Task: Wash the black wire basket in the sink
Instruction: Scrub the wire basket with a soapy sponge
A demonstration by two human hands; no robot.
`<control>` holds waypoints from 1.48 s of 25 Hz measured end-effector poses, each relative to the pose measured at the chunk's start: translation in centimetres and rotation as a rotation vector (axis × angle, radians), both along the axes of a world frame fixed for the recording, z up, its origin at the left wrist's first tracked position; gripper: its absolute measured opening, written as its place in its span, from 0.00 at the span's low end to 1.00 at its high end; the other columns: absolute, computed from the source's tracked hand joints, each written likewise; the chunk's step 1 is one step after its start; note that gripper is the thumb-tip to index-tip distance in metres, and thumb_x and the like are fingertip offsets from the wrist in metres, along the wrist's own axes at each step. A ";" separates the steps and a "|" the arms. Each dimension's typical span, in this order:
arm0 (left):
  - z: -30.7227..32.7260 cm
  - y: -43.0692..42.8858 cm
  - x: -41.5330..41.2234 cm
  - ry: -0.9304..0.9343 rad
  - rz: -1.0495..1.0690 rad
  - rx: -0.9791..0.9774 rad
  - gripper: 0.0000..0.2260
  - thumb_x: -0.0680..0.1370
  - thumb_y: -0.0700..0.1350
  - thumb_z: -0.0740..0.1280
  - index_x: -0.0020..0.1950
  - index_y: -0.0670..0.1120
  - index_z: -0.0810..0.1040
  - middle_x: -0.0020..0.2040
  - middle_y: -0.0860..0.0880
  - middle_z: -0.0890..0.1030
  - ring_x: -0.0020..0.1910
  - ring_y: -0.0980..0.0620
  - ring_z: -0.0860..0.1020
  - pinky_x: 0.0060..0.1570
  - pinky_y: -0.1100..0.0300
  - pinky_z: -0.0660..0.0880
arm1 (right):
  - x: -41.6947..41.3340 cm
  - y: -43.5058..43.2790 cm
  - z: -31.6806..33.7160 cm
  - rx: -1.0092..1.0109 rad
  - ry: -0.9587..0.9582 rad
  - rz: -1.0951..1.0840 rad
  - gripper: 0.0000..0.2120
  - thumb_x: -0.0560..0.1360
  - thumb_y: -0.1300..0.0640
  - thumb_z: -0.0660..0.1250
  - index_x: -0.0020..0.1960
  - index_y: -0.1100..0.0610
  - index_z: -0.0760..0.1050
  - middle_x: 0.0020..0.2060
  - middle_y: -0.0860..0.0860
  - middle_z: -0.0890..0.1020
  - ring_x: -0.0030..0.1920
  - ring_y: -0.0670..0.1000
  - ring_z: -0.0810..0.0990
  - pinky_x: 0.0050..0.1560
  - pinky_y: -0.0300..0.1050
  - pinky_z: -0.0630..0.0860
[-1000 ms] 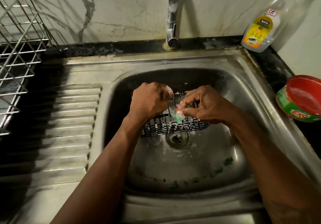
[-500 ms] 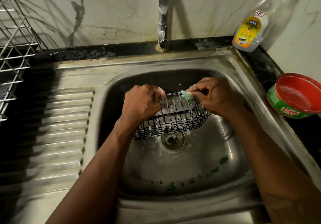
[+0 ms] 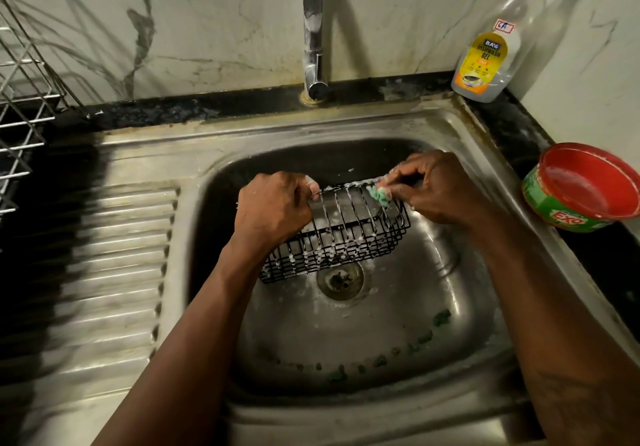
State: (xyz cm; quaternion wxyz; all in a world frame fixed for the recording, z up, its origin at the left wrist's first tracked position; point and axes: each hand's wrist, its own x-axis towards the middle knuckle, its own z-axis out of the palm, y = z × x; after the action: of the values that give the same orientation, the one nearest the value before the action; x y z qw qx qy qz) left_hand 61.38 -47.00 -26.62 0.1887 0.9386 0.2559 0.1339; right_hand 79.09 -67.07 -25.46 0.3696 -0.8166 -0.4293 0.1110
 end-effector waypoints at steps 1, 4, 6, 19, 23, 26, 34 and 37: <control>0.0 0.0 0.0 -0.002 0.003 0.005 0.09 0.76 0.46 0.66 0.47 0.58 0.85 0.33 0.54 0.79 0.38 0.47 0.81 0.40 0.57 0.74 | 0.3 -0.8 0.5 -0.065 0.112 0.069 0.07 0.71 0.59 0.78 0.49 0.56 0.86 0.42 0.48 0.87 0.42 0.47 0.85 0.40 0.42 0.82; -0.2 0.2 0.0 -0.024 0.002 0.013 0.08 0.77 0.47 0.66 0.47 0.57 0.85 0.35 0.53 0.82 0.39 0.46 0.82 0.39 0.57 0.71 | 0.2 -1.9 0.4 -0.074 0.257 0.079 0.06 0.73 0.61 0.76 0.50 0.57 0.86 0.43 0.50 0.88 0.42 0.50 0.87 0.39 0.49 0.85; -0.3 0.1 0.0 -0.029 0.000 0.015 0.08 0.77 0.48 0.66 0.48 0.57 0.85 0.37 0.53 0.84 0.41 0.46 0.82 0.39 0.57 0.70 | 0.0 -0.6 -0.6 0.055 0.111 -0.094 0.07 0.75 0.63 0.75 0.50 0.54 0.85 0.44 0.48 0.87 0.42 0.46 0.86 0.44 0.51 0.85; -0.4 0.9 -0.3 -0.204 0.148 -0.239 0.23 0.77 0.65 0.67 0.32 0.49 0.81 0.27 0.53 0.80 0.29 0.51 0.79 0.36 0.56 0.76 | -0.5 0.5 -0.1 0.047 -0.116 -0.275 0.11 0.75 0.66 0.69 0.53 0.53 0.82 0.46 0.47 0.85 0.45 0.46 0.83 0.50 0.40 0.77; -1.3 0.3 0.1 -0.542 0.122 -0.684 0.31 0.77 0.61 0.71 0.24 0.42 0.67 0.22 0.52 0.65 0.25 0.52 0.64 0.34 0.45 0.78 | -1.1 1.5 0.9 0.259 -0.180 -0.384 0.11 0.78 0.60 0.65 0.60 0.54 0.75 0.53 0.50 0.84 0.53 0.56 0.83 0.51 0.51 0.78; -1.6 -1.0 0.5 -0.472 0.086 -0.744 0.29 0.81 0.60 0.67 0.24 0.47 0.72 0.23 0.53 0.70 0.25 0.53 0.67 0.32 0.58 0.68 | -1.6 2.0 2.2 0.398 -0.133 -0.366 0.09 0.80 0.62 0.63 0.59 0.56 0.75 0.50 0.46 0.83 0.47 0.42 0.83 0.48 0.42 0.79; 0.5 -4.5 1.1 -0.508 -0.115 -0.632 0.23 0.86 0.60 0.54 0.43 0.49 0.80 0.38 0.45 0.82 0.39 0.50 0.82 0.40 0.46 0.79 | -4.3 3.3 3.6 0.449 -0.312 -0.359 0.08 0.80 0.58 0.62 0.57 0.57 0.77 0.48 0.49 0.85 0.48 0.51 0.84 0.48 0.45 0.78; 1.8 -5.0 1.9 -0.791 -0.106 -0.877 0.23 0.83 0.57 0.63 0.44 0.37 0.77 0.41 0.30 0.77 0.40 0.32 0.77 0.44 0.31 0.78 | -7.0 4.3 3.5 0.434 -0.474 -0.472 0.08 0.79 0.54 0.64 0.54 0.55 0.79 0.45 0.50 0.85 0.45 0.54 0.84 0.44 0.54 0.79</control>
State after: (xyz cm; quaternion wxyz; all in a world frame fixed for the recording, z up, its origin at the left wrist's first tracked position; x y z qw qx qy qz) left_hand 63.25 -51.95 -24.80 0.6463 0.6635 0.1505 0.3457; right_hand 72.05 -62.73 -21.95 0.4397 -0.7988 -0.3165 -0.2617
